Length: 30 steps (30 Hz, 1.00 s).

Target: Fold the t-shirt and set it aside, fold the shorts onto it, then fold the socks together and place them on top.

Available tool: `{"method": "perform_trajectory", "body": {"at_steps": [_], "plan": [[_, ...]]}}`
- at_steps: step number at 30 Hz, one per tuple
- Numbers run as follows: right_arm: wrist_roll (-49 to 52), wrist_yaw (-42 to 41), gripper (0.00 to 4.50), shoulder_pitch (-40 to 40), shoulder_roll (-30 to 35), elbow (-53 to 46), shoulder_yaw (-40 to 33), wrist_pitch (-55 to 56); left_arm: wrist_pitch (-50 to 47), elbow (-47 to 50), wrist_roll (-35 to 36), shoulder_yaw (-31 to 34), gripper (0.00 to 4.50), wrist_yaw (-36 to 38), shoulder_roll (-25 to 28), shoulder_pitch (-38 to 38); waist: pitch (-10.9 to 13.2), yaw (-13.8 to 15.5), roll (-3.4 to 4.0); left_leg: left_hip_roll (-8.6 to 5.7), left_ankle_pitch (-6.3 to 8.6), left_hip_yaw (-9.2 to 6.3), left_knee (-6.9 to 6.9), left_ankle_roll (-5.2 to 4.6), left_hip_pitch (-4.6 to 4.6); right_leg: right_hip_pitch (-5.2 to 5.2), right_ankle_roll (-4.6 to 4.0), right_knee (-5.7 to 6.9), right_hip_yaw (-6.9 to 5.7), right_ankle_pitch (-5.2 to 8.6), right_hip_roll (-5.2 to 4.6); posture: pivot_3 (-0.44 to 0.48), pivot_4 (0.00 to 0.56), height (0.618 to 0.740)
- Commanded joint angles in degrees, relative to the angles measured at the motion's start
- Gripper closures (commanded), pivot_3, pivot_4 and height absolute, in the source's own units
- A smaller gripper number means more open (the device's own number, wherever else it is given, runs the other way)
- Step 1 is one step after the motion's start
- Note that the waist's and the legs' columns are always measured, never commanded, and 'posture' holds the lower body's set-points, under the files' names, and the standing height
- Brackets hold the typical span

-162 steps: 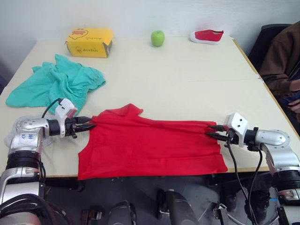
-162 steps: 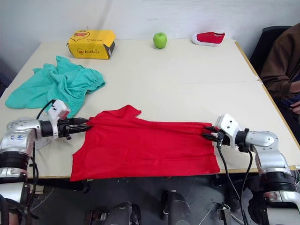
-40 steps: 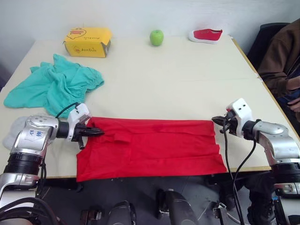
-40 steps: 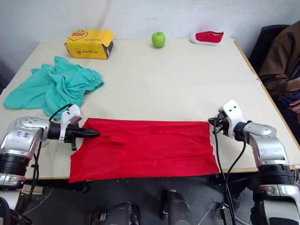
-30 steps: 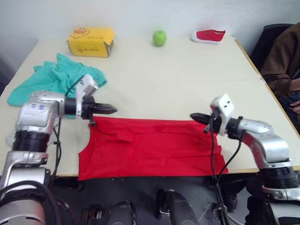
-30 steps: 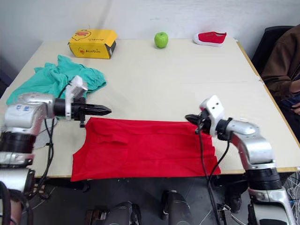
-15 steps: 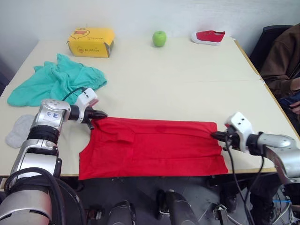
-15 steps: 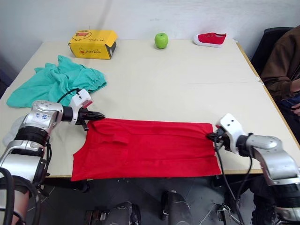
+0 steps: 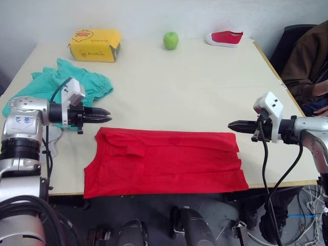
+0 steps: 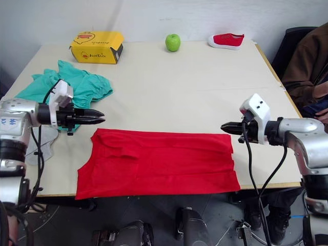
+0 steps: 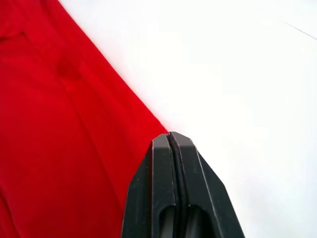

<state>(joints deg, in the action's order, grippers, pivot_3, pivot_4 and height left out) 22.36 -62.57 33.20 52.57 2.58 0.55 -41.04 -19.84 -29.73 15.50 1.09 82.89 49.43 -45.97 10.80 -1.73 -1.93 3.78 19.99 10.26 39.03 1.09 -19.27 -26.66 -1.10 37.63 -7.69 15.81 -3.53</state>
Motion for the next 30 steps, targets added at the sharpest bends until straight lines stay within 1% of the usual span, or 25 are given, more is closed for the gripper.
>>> {"method": "perform_trajectory", "body": {"at_steps": [1, 5, 8, 9, 11, 13, 16, 17, 18, 23, 24, 26, 30], "plan": [[-3.83, -2.99, 3.00, 5.53, -1.23, 7.07, 5.16, 2.21, -8.37, 15.12, 5.82, 1.98, 2.16, 0.87, 2.16, 4.22, 0.00, 0.23, 0.00, 0.00, 0.00, -0.01, 0.03, -0.01, -0.02, 0.00, 0.00, 0.00, 0.00, 0.00, -0.01, 0.000, 0.150, 0.740], [-8.08, -4.12, 1.71, 10.99, -4.29, 15.97, 9.69, 5.33, -9.81, 25.57, 7.15, 2.39, 0.96, -1.08, 2.74, 10.63, 0.01, 0.09, 0.01, -0.03, -0.01, -0.03, 0.03, -0.03, -0.03, 0.00, 0.00, 0.00, 0.02, 0.00, -0.04, 0.000, 0.150, 0.740], [-10.46, -5.70, 0.67, 14.76, -6.71, 21.41, 12.26, 5.94, -9.52, 31.02, 7.60, 2.54, 0.02, -2.89, 2.62, 14.27, 0.04, -0.03, 0.06, 0.00, -0.01, -0.03, 0.02, -0.01, -0.02, -0.01, 0.00, 0.01, 0.02, 0.00, -0.02, 0.000, 0.150, 0.740], [-11.02, -6.49, 0.35, 15.60, -7.33, 22.72, 12.93, 6.03, -9.51, 32.01, 7.77, 2.63, 0.00, -3.68, 2.36, 14.79, 0.04, -0.09, 0.07, 0.00, -0.01, -0.03, 0.02, -0.01, -0.03, -0.03, 0.00, 0.02, 0.03, 0.00, -0.02, 0.000, 0.150, 0.740], [-12.51, -7.68, 0.35, 16.82, -8.57, 25.22, 14.26, 6.76, -10.24, 33.60, 8.58, 2.96, 0.00, -5.45, 1.68, 15.18, 0.05, -0.06, 0.07, 0.00, -0.01, -0.02, 0.02, -0.01, -0.02, -0.03, 0.00, 0.02, 0.03, 0.00, -0.01, 0.000, 0.150, 0.740], [-14.15, -8.41, 0.86, 17.36, -9.35, 26.93, 15.61, 7.64, -10.59, 34.36, 9.10, 3.19, 0.00, -6.87, 1.19, 15.22, 0.04, 0.00, 0.07, 0.00, -0.01, -0.03, 0.02, -0.01, -0.02, -0.03, 0.00, 0.02, 0.03, 0.00, -0.01, 0.000, 0.150, 0.740], [-16.12, -9.51, 1.81, 17.81, -10.41, 28.94, 16.81, 9.27, -10.02, 34.61, 9.20, 3.28, 0.00, -8.71, 0.94, 15.34, 0.04, 0.00, 0.07, 0.00, -0.01, -0.03, 0.02, -0.01, -0.03, -0.02, 0.00, 0.02, 0.03, 0.00, -0.03, 0.000, 0.150, 0.740], [-16.05, -10.41, 2.26, 17.91, -10.71, 29.24, 16.75, 9.46, -9.63, 34.52, 9.03, 3.20, 0.00, -9.16, 0.97, 15.47, 0.04, 0.00, 0.07, 0.00, -0.01, -0.03, 0.02, -0.01, -0.02, -0.02, 0.00, 0.02, 0.03, 0.00, -0.03, 0.000, 0.150, 0.740], [-16.01, -11.10, 2.56, 17.98, -10.94, 29.46, 16.59, 9.61, -9.36, 34.46, 8.96, 3.12, 0.00, -9.47, 1.03, 15.57, 0.04, -0.02, 0.08, 0.01, -0.01, -0.03, 0.02, -0.01, -0.02, -0.02, 0.00, 0.02, 0.03, 0.00, -0.02, 0.000, 0.150, 0.740], [-17.20, -13.87, 4.35, 19.14, -10.58, 29.27, 16.96, 9.59, -8.26, 33.91, 8.98, 3.33, 0.00, -10.33, 1.50, 16.06, 0.04, -0.04, 0.07, 0.01, -0.01, -0.03, 0.01, -0.01, -0.02, -0.02, 0.00, 0.02, 0.03, 0.00, -0.02, 0.000, 0.150, 0.740], [-17.63, -14.57, 4.47, 20.12, -10.66, 30.11, 17.15, 10.26, -8.11, 33.37, 8.99, 3.66, 0.00, -10.75, 1.49, 15.67, 0.04, -0.04, 0.07, 0.00, -0.01, -0.03, 0.01, -0.01, -0.02, -0.02, 0.00, 0.02, 0.03, 0.00, -0.02, 0.000, 0.150, 0.740], [-19.77, -14.31, 4.47, 23.96, -12.03, 35.01, 17.80, 14.02, -7.39, 31.58, 8.66, 4.35, 0.00, -12.07, 1.22, 14.32, 0.05, -0.11, 0.09, 0.00, -0.01, -0.03, 0.01, -0.01, -0.02, -0.02, -0.01, 0.02, 0.03, 0.00, -0.02, 0.000, 0.150, 0.740], [-25.53, -10.10, 4.47, 32.27, -17.38, 48.45, 19.54, 23.72, -5.19, 28.48, 7.71, 4.32, 0.00, -14.21, 0.33, 12.19, 0.08, -0.58, 0.13, 0.01, -0.02, -0.01, 0.01, 0.02, 0.01, -0.03, -0.02, 0.08, 0.04, 0.00, -0.02, 0.000, 0.150, 0.740]]}}
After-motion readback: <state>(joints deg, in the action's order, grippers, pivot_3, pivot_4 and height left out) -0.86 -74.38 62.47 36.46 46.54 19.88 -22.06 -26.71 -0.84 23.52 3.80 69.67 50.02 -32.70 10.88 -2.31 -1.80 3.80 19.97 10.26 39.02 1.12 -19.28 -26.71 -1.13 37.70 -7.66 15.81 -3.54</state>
